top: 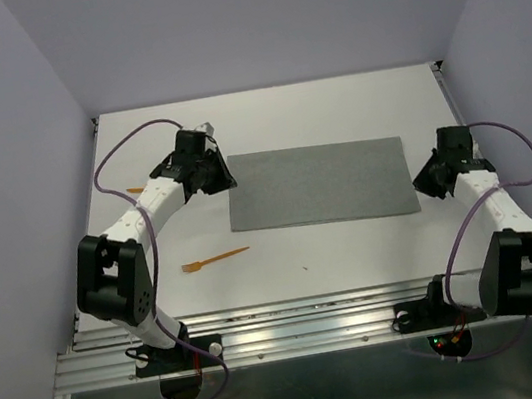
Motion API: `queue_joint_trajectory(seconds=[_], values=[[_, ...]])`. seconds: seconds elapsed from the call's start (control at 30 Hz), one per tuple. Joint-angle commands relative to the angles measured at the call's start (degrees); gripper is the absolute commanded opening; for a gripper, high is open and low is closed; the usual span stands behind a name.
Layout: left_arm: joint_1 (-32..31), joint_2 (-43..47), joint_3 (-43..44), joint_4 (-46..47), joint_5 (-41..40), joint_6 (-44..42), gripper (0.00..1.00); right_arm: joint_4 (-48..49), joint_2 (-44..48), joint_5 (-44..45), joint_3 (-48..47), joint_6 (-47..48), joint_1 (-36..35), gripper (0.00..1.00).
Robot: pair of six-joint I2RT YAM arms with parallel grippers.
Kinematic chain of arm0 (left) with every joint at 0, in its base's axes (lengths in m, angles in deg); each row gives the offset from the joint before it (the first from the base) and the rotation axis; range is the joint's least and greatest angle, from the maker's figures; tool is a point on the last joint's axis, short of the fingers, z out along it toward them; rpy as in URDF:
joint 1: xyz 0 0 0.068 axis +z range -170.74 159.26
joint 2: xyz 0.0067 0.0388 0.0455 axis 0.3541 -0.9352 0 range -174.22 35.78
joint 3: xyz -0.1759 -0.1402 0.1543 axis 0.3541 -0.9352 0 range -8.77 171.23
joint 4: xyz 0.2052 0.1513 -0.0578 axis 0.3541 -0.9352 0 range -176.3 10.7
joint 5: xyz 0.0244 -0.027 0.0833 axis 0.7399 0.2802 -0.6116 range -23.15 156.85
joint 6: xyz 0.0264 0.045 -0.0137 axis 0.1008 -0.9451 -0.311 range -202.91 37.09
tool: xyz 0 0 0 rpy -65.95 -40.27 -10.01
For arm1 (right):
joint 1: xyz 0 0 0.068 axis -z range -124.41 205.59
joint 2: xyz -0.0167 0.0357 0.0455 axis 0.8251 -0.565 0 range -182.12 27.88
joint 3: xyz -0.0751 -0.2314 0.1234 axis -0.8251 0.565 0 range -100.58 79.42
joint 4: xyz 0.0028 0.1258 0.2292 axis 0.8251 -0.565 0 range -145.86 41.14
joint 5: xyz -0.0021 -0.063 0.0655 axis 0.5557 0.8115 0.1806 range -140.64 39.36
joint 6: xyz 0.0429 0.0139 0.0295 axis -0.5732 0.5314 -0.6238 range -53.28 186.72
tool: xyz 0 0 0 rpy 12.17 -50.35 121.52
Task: Fold the napkin into a case and place the utensils inside
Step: Smooth out the rectangle-folded napkin at the center of the board.
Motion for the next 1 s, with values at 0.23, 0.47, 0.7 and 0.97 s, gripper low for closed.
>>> queue_joint_trajectory(seconds=[0.23,0.47,0.7,0.97], values=[[-2.0,-12.0,2.6,2.8,3.5,0.8,0.01,6.6,-10.2,-4.8,3.2,1.4,-1.6,0.02],[-2.0,-13.9,0.0,3.6,3.3,1.4,0.01,6.8,-10.8,-3.4,1.0,2.0,-1.6,0.01],[-2.5,-17.5,16.5,-1.2,3.3,0.6,0.04,9.9,-15.5,-8.8,-12.7,0.7,-8.3,0.01],[-6.0,-33.8,39.2,0.6,12.8,4.7,0.2,12.6,-37.4,-13.2,-34.7,-1.2,-20.3,0.01]])
